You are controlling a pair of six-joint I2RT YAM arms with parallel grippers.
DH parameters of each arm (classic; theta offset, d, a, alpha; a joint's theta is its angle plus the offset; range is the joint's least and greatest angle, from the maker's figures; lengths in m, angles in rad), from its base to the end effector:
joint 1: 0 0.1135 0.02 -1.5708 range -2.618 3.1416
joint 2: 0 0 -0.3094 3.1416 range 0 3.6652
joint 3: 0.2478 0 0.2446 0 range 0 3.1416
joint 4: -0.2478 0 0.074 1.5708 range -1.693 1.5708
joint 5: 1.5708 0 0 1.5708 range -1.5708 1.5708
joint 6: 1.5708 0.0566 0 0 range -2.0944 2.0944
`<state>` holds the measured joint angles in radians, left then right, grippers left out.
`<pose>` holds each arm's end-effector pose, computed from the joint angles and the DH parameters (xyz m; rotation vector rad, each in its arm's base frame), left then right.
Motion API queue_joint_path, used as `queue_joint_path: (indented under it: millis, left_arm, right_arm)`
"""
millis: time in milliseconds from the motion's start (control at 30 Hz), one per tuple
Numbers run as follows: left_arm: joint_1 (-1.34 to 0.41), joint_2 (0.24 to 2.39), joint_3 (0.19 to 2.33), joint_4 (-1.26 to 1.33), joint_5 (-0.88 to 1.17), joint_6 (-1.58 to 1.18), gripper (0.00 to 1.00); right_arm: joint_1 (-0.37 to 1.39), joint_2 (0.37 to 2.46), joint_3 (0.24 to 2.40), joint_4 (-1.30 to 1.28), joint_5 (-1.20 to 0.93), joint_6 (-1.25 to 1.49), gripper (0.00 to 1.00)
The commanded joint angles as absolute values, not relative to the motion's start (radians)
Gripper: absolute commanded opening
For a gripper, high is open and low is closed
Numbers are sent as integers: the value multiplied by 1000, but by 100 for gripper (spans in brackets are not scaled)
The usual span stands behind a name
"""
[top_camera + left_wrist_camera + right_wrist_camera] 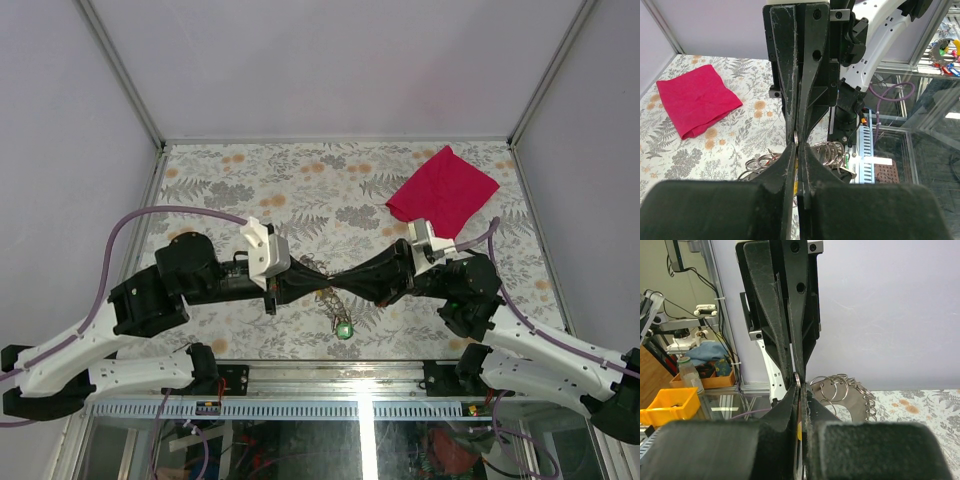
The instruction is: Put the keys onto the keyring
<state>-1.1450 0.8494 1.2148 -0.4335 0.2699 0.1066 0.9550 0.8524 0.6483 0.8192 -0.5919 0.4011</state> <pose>0.0457 -0.1373 0.4778 1.1860 1.2680 -1.0014 0.0664 0.1485 0.4269 -0.8644 0.8244 1.4912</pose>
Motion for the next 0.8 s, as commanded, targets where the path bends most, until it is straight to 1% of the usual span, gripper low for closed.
queue_joint_path:
  millis: [0, 100, 333, 400, 600, 767]
  left_arm:
    - [-1152, 868, 1263, -460, 285, 128, 0]
    - [-1152, 886, 1312, -536, 290, 143, 0]
    - [-1152, 911, 1394, -689, 286, 175, 0]
    - [-1151, 920, 1414, -722, 286, 184, 0]
    - [-1152, 978, 1472, -825, 295, 213, 0]
    - [-1152, 1102, 1620, -1026, 262, 248, 0]
  right_arm:
    - [957, 801, 679, 852, -571, 367, 1]
    - [956, 777, 694, 768, -571, 323, 4]
    - [957, 743, 782, 510, -654, 218, 21]
    - [956, 741, 810, 440, -680, 195, 24]
    - [956, 756, 877, 287, -701, 151, 29]
    - [956, 796, 936, 146, -704, 85, 32]
